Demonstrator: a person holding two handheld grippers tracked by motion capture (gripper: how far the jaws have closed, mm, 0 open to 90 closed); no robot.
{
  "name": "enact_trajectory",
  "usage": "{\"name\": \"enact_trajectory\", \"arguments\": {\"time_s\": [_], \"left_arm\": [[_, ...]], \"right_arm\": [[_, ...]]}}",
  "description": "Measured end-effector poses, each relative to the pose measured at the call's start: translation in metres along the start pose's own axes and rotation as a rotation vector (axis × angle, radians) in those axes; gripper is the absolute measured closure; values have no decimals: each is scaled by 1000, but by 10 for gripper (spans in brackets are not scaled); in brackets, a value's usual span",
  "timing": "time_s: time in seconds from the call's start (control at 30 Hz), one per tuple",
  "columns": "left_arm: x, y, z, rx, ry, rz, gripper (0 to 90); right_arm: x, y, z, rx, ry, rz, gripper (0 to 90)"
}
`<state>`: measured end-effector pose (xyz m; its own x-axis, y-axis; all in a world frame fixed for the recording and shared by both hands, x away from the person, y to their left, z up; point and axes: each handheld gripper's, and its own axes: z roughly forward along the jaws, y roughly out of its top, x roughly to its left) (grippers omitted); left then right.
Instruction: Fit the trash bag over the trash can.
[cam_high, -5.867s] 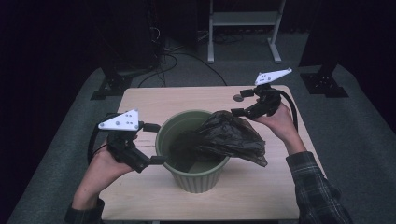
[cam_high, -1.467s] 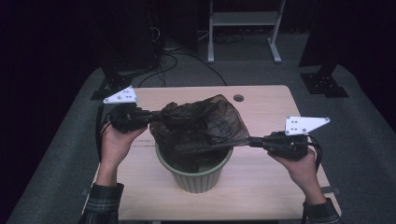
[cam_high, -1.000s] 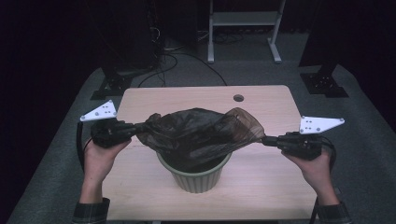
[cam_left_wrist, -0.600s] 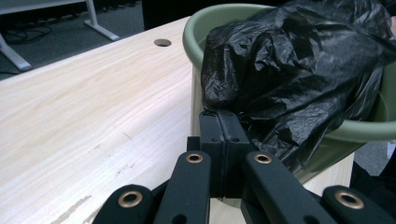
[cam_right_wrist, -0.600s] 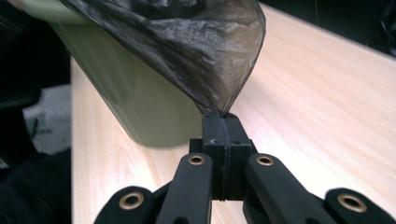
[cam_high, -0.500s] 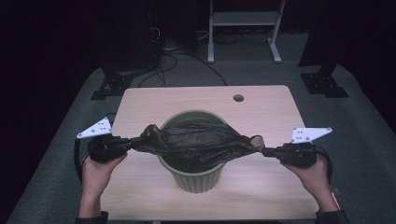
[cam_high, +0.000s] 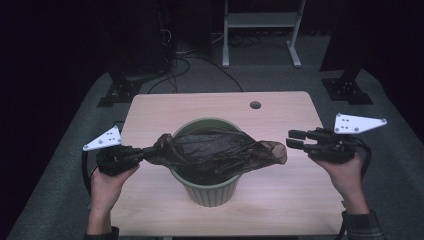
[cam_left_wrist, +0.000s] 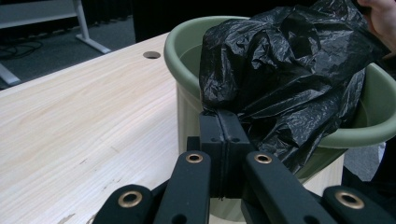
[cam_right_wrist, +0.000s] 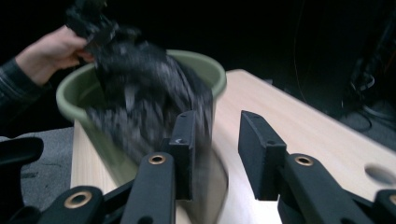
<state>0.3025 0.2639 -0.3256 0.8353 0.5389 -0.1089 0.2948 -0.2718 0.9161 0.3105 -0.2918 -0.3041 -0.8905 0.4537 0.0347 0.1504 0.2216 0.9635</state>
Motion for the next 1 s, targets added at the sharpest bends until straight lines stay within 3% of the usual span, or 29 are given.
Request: {"name": "enact_trajectory", "arguments": {"time_s": [0.2, 0.4, 0.53, 0.73, 1.0], "left_arm": [[-2, 0, 2, -22, -14, 8, 899], [-1, 1, 3, -27, -21, 7, 899], [0, 1, 4, -25, -22, 7, 899], [0, 2, 6, -18, -27, 7, 898], [2, 11, 6, 28, -29, 10, 899]], "right_arm": [[1, 30, 41, 8, 44, -41, 615], [1, 40, 77, 50, 107, -46, 575], [13, 32, 86, 74, 160, -57, 529], [20, 21, 95, 151, 159, -71, 501], [13, 21, 96, 129, 138, -57, 632]]}}
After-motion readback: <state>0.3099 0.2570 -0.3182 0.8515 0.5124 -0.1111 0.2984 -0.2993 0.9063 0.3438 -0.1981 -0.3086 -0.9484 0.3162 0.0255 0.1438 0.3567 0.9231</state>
